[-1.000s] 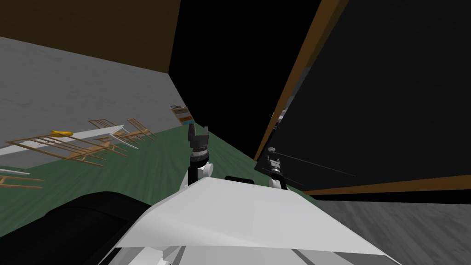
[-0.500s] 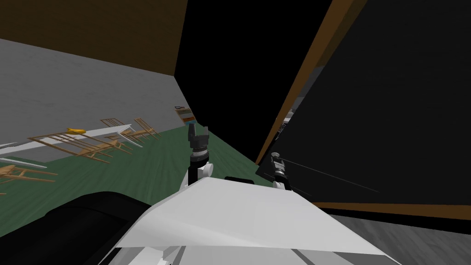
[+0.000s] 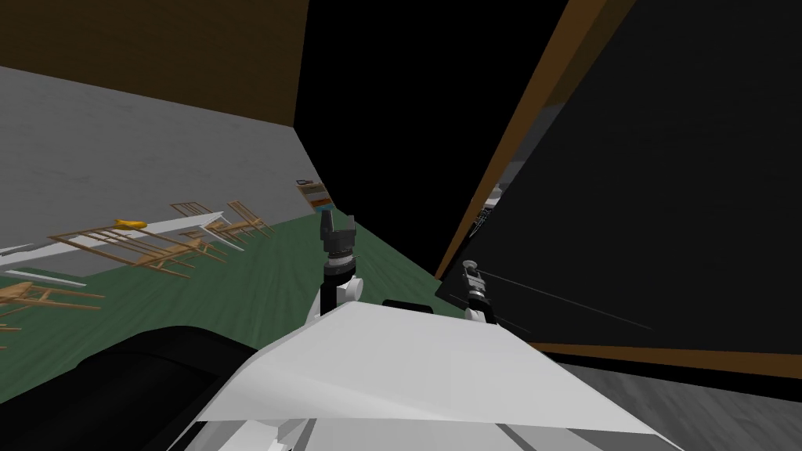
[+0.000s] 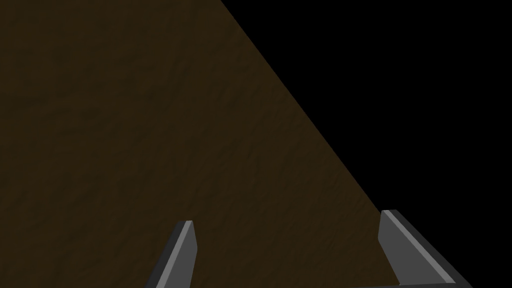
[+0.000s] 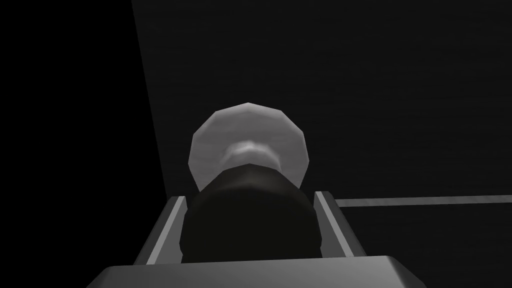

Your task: Pull the door open

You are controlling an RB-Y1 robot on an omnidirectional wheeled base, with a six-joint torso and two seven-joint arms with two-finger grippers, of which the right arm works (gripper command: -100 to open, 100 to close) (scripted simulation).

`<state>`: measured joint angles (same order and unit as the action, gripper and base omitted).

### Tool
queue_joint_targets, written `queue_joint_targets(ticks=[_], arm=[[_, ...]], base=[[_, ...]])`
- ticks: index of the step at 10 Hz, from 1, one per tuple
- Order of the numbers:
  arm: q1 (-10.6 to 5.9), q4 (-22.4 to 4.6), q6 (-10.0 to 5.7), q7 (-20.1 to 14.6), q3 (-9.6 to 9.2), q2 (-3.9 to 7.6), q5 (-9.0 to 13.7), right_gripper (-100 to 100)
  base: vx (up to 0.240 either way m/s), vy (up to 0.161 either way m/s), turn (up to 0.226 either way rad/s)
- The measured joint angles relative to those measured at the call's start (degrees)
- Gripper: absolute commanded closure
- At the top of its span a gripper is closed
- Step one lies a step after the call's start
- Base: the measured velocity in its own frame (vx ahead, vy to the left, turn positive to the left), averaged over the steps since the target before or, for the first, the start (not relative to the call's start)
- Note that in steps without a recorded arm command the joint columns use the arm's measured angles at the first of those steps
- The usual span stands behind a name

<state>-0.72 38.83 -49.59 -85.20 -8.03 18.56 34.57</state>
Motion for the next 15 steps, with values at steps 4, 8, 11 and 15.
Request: queue_joint_targets(ticks=[4,8,11,15], arm=[[0.18,0.42,-0.21,-0.99,-0.79,0.88,-0.33,100],[1.57,1.22,-0.86,-4.60,-4.25,2.83,-1.73,100],[2.58,2.36,-1.26,-7.39,-6.74,4.63,-2.78,100],[3.93,3.56,-2.25,-9.35,-8.69,6.26,-3.76,100]], base=[[-0.130,-0.012,0.060],[-0.227,-0.050,0.112],[-0.181,-0.009,0.055],[-0.206,-0.039,0.091]])
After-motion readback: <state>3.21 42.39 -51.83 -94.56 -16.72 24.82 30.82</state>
